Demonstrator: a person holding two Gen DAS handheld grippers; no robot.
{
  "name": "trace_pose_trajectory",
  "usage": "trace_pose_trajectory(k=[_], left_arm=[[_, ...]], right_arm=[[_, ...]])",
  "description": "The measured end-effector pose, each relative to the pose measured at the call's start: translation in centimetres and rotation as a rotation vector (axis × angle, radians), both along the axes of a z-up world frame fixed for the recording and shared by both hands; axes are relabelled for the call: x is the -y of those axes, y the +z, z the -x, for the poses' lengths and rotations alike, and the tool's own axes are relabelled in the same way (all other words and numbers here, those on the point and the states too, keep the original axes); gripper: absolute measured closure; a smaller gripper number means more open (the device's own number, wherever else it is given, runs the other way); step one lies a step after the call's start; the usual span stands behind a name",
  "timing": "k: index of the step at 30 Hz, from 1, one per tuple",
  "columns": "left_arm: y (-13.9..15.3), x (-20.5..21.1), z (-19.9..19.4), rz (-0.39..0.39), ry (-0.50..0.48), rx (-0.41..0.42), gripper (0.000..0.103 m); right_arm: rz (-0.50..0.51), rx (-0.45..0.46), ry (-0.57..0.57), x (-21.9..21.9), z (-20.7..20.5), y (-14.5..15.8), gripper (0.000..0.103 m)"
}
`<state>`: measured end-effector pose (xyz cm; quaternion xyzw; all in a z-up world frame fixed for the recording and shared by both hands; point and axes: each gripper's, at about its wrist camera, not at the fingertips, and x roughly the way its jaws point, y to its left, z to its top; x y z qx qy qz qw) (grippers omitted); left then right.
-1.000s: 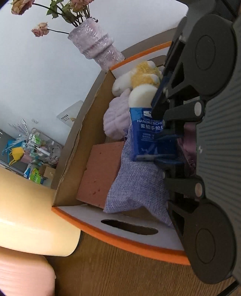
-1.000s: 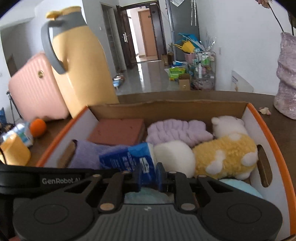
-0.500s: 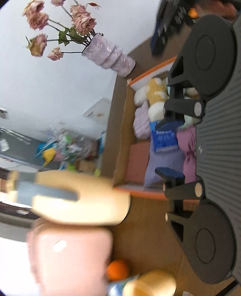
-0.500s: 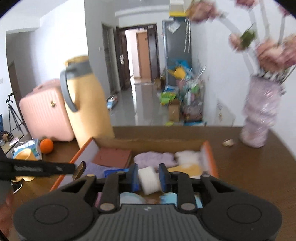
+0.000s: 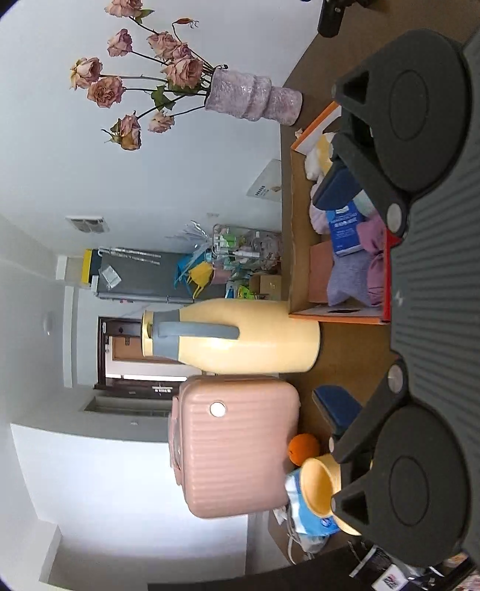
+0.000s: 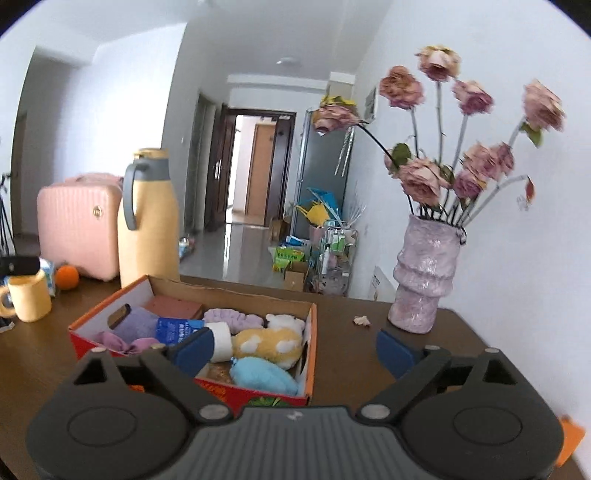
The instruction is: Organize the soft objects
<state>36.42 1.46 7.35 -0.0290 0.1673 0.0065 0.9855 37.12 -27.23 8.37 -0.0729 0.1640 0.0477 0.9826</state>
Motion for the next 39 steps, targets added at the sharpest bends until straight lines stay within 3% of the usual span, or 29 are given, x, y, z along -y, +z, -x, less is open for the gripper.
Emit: trace_pose_trajectory(k=[7, 13, 20, 23, 27, 30, 35, 39], left_arm=[[-0.6, 0.7, 3.6, 0.023, -0.002, 0.022, 0.000], [-2.6, 1.1, 9.5, -0.002, -0.032, 0.011, 0.000], [-5.0, 0.0, 19.8, -0.002, -0.047, 0.011, 0.000], [-5.9, -0.8, 24.4, 0.007, -0.010, 0.019, 0.000], [-7.9, -1.4, 30.1, -0.029, 0.057, 0.013, 0.000], [-9.2, -1.6, 33.6, -0.077, 0.073, -0.017, 0.000], [-9.0, -1.4, 35.8, -0.115, 0.051, -0.003, 0.000], [-8.5, -1.2, 35.7, -0.105, 0.042, 0.003, 0.000]], right_arm=[[-0.090, 0.036, -0.006, 0.9, 3.4, -0.4, 0.008], [-0.155, 0.030, 0.004, 0.5, 7.9, -1.8, 0.008], [-0.136, -0.012, -0.003, -0.9, 16.8, -5.0, 0.008], [-0.155, -0.029, 0.022, -1.4, 21.0, -6.2, 0.008], [-0.132, -0.008, 0.082, -2.0, 27.6, -7.7, 0.008], [-0.135, -0.002, 0.059, -2.2, 31.7, -9.2, 0.008], [-0.177, -0.003, 0.049, -3.2, 36.8, -11.7, 0.008], [-0.182, -0.041, 0.102, -4.2, 37.3, -12.3, 0.008]])
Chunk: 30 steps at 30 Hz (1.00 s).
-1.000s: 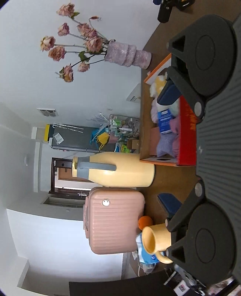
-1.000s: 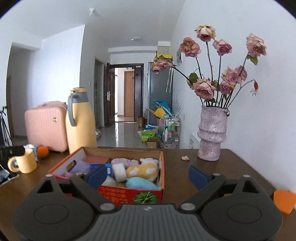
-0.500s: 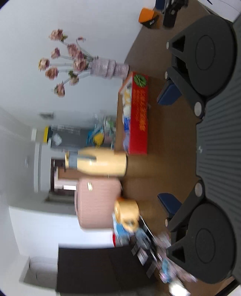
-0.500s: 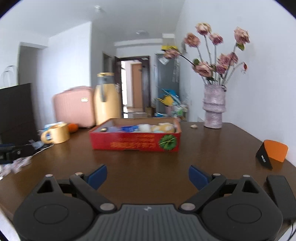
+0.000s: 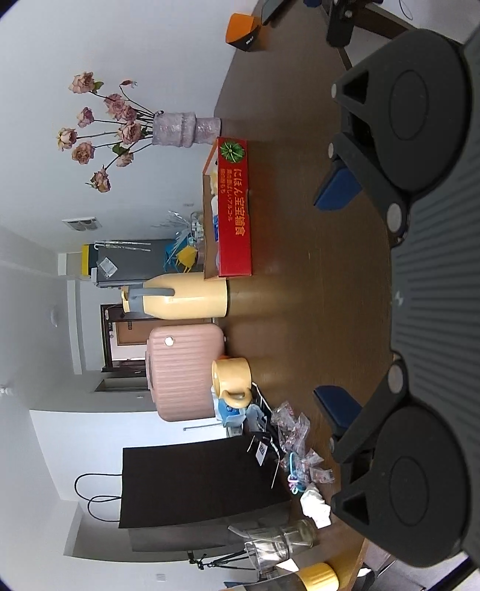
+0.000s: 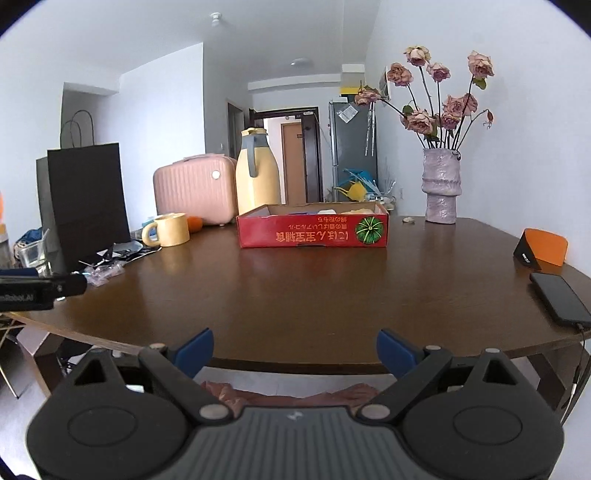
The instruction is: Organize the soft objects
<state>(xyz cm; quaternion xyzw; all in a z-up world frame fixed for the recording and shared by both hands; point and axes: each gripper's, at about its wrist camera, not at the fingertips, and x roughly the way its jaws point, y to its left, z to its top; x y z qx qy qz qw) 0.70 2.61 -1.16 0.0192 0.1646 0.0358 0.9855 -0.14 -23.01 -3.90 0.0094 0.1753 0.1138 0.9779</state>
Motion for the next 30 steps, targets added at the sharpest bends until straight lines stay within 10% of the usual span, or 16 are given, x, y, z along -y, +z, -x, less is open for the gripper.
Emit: trace_pose_trajectory(k=[30], left_arm=[[-0.27, 0.35, -0.23, 0.006, -0.025, -0.004, 0.000]], right_arm=[[-0.024, 0.014, -0.032, 0.07, -0.74, 0.70, 0.008]])
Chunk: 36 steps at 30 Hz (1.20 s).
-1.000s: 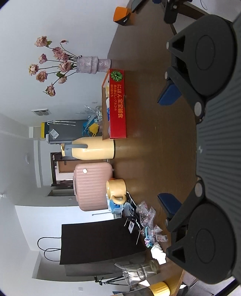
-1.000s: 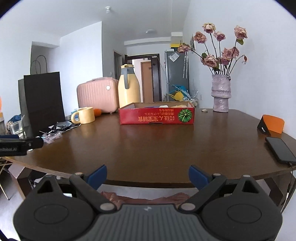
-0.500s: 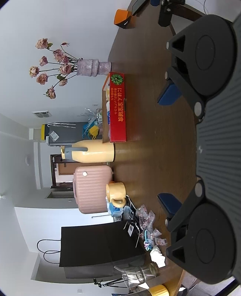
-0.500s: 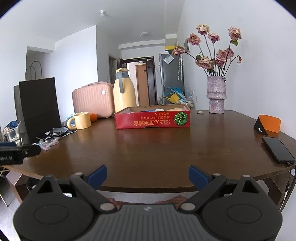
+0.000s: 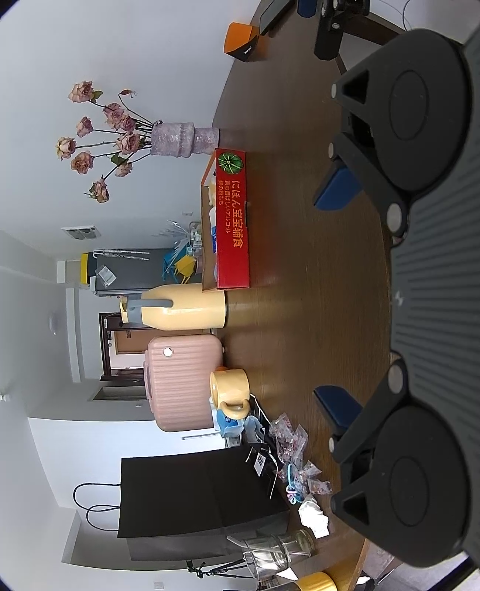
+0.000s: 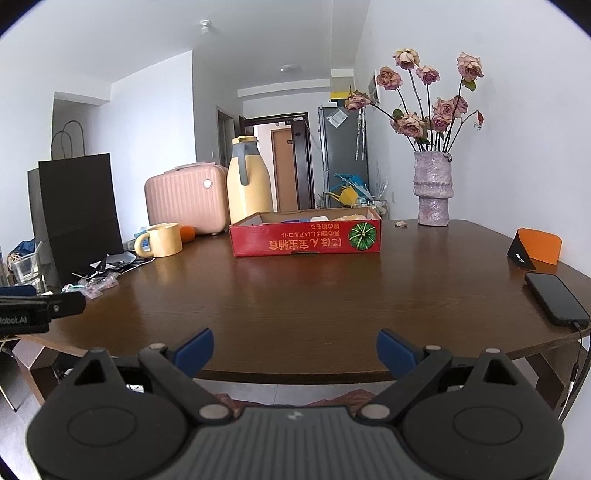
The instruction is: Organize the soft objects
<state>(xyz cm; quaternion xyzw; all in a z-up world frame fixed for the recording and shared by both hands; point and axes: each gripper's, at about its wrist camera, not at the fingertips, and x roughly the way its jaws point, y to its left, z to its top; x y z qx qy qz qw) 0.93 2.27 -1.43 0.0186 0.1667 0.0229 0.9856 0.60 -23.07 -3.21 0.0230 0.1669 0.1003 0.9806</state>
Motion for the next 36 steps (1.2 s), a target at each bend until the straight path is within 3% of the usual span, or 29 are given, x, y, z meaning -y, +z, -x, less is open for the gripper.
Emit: trace_pose_trajectory(k=[9, 13, 36], left_arm=[[0.00, 0.00, 0.07, 0.000, 0.000, 0.000, 0.000], [0.00, 0.00, 0.09, 0.001, 0.000, 0.000, 0.000], [-0.01, -0.01, 0.12, 0.000, 0.000, -0.001, 0.000]], right_arm=[[-0.008, -0.001, 0.000, 0.15, 0.03, -0.01, 0.007], [-0.017, 0.002, -0.004, 0.28, -0.02, 0.03, 0.001], [-0.019, 0.002, -0.008, 0.24, 0.03, -0.18, 0.001]])
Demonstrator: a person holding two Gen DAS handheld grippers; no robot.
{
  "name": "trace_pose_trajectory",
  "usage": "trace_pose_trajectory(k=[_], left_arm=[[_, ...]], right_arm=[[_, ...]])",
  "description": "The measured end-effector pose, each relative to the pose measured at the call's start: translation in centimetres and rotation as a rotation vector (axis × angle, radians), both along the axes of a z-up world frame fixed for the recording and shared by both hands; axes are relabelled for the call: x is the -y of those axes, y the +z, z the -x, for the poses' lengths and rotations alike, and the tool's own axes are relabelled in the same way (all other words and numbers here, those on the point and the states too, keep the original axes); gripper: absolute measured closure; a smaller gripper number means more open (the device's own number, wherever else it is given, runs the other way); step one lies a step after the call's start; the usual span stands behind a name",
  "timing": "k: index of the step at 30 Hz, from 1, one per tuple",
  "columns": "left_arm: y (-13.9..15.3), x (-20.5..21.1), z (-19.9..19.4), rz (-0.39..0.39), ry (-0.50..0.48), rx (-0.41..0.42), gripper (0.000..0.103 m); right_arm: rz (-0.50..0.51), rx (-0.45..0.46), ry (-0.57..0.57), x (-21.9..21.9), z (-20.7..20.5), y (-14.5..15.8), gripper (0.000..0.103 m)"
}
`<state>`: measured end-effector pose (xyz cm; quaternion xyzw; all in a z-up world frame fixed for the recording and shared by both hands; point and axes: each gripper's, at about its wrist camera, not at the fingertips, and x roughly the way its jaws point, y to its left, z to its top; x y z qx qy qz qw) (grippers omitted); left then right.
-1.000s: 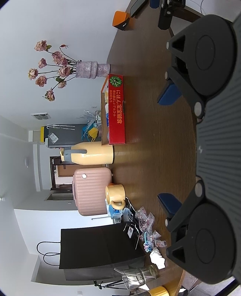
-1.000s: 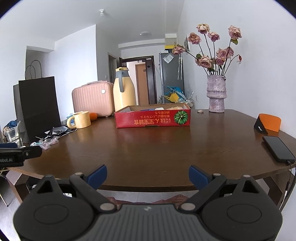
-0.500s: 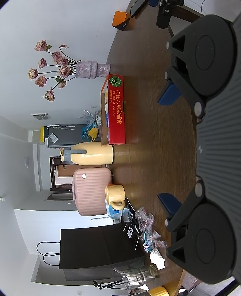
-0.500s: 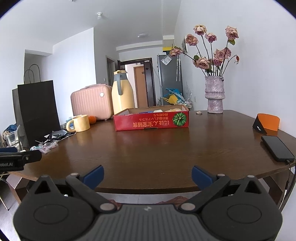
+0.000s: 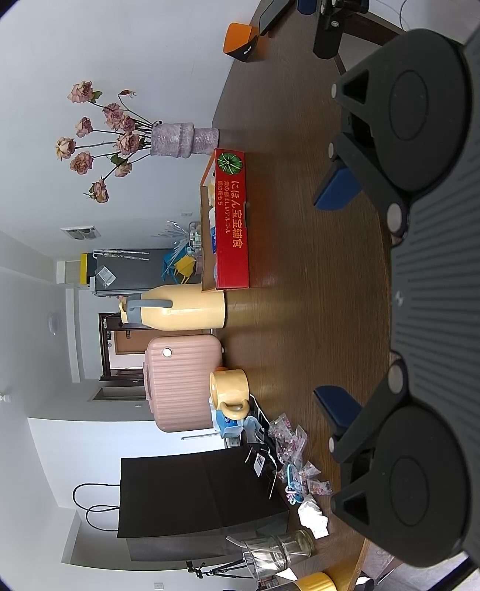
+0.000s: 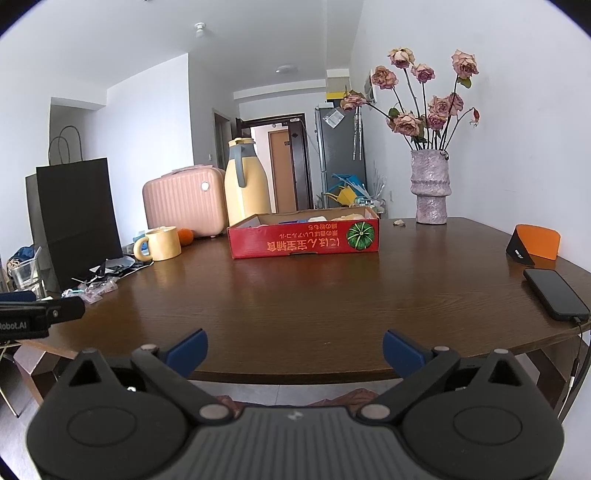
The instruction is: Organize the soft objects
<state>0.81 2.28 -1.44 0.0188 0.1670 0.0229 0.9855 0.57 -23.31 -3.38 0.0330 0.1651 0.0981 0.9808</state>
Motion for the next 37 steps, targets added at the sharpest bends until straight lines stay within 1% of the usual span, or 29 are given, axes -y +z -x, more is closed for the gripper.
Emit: trace_pose_trajectory(k=[13, 18, 26, 37], left_arm=[[0.04, 0.10, 0.01, 0.000, -0.001, 0.000, 0.000], [-0.21, 0.18, -0.11, -0.002, 0.003, -0.014, 0.000], [-0.13, 0.25, 0.03, -0.003, -0.004, -0.007, 0.000], [-0.34, 0.40, -0.01, 0.000, -0.028, -0.019, 0.000]], right_arm=[[0.005, 0.005, -0.007, -0.07, 0.11, -0.12, 0.000], [0.007, 0.005, -0.007, -0.09, 0.19, -0.09, 0.000], [0.009, -0.001, -0.006, 0.00, 0.17, -0.07, 0.000], [0.010, -0.009, -0.003, -0.09, 0.05, -0.19, 0.000]])
